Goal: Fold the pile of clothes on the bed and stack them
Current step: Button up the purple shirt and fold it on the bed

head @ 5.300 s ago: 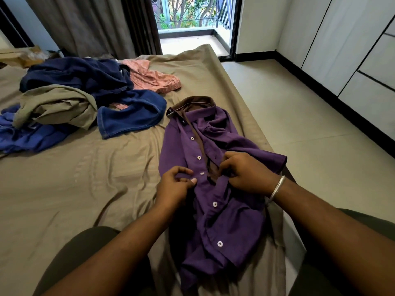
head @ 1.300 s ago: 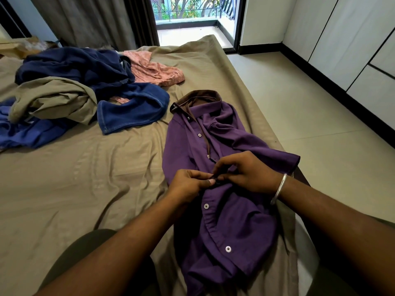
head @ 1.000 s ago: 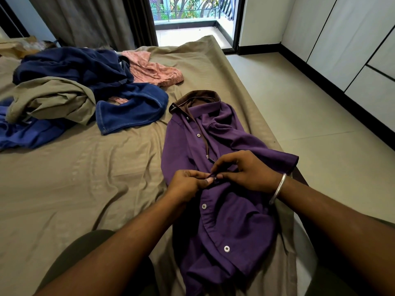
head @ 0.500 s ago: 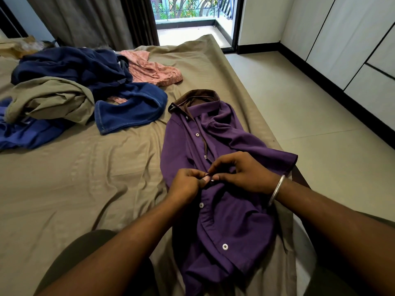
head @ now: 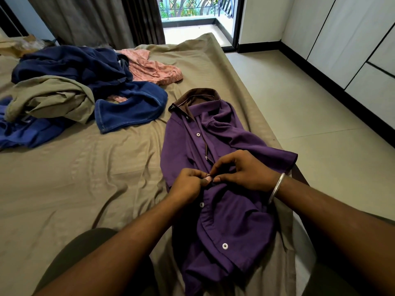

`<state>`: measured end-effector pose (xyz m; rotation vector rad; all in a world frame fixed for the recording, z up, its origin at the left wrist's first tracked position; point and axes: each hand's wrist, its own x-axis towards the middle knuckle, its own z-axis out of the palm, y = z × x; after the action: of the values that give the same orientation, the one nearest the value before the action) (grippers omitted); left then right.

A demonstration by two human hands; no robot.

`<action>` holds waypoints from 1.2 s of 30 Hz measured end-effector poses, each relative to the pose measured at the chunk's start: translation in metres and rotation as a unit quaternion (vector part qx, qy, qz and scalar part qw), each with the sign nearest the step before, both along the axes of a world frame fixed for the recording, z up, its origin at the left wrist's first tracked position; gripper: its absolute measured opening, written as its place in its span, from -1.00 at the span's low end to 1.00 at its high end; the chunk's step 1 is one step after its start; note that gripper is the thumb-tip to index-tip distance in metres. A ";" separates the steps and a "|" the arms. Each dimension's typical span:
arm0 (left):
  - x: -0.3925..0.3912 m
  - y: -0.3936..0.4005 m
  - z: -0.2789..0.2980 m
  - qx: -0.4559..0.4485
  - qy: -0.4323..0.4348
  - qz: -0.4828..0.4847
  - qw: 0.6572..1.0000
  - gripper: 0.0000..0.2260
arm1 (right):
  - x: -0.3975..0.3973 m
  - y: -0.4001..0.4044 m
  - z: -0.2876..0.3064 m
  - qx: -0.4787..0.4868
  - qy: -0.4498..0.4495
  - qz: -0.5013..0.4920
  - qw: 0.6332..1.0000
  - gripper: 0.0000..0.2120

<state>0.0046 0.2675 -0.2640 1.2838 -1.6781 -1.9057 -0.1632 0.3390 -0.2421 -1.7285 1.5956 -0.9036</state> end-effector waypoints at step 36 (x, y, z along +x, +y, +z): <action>0.002 0.000 0.014 -0.038 -0.064 -0.064 0.995 -0.89 | -0.002 0.002 -0.006 0.011 -0.040 -0.005 0.999 -0.70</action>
<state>0.0069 0.2672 -0.2497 1.3247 -1.9198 -1.8440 -0.1656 0.3409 -0.2483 -1.6492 1.5581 -0.9464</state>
